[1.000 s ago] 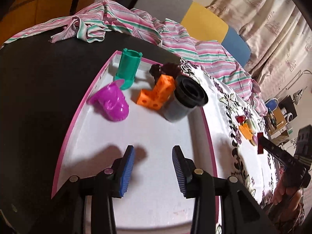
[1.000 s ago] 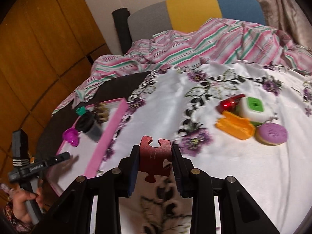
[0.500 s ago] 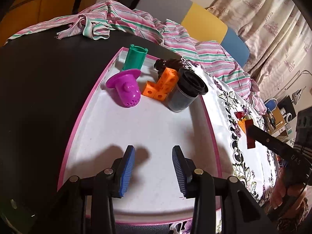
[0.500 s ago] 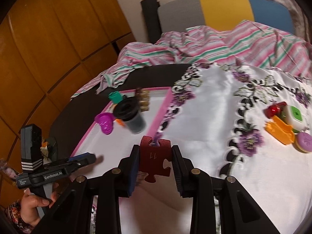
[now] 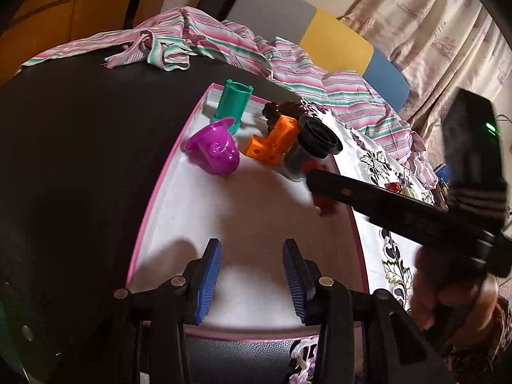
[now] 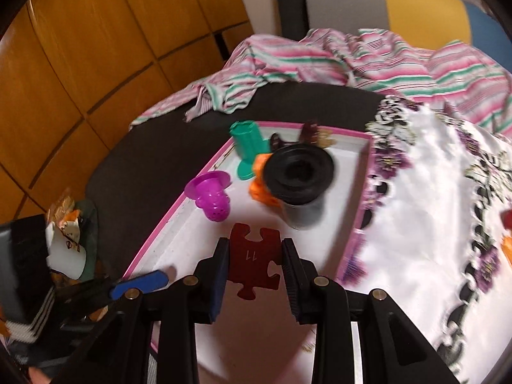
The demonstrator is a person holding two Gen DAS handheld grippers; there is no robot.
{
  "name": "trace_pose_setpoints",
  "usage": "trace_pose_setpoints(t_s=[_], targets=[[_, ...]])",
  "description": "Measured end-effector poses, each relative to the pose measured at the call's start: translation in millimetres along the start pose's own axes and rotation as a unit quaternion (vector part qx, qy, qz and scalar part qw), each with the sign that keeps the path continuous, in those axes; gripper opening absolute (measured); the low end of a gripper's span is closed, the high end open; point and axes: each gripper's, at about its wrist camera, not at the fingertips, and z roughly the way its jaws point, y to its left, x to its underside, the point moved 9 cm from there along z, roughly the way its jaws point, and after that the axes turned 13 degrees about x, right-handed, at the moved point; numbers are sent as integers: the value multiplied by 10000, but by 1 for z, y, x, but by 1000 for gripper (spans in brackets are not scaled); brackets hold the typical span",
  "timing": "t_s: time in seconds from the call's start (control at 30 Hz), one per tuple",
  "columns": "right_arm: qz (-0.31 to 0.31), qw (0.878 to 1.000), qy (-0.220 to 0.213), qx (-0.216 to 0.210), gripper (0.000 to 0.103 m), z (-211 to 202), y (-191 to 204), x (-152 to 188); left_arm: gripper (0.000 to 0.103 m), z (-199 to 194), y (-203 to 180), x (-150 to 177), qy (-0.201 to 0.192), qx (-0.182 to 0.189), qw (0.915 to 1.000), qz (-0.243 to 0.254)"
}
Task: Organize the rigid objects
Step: 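Carry the red puzzle piece into the tray beside the cubes, open right tool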
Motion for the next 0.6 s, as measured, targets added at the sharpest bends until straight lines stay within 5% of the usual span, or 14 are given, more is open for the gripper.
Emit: trace_pose_setpoints(t_s=[0.4,0.6], targets=[[-387,9985,190,349,33,41,20,-20,40,-9,6,7,-20,-21,10000,-72],[-371,9987,71,331,40,30,16,-18,39,-9,5,8,-31,-6,10000,-80]])
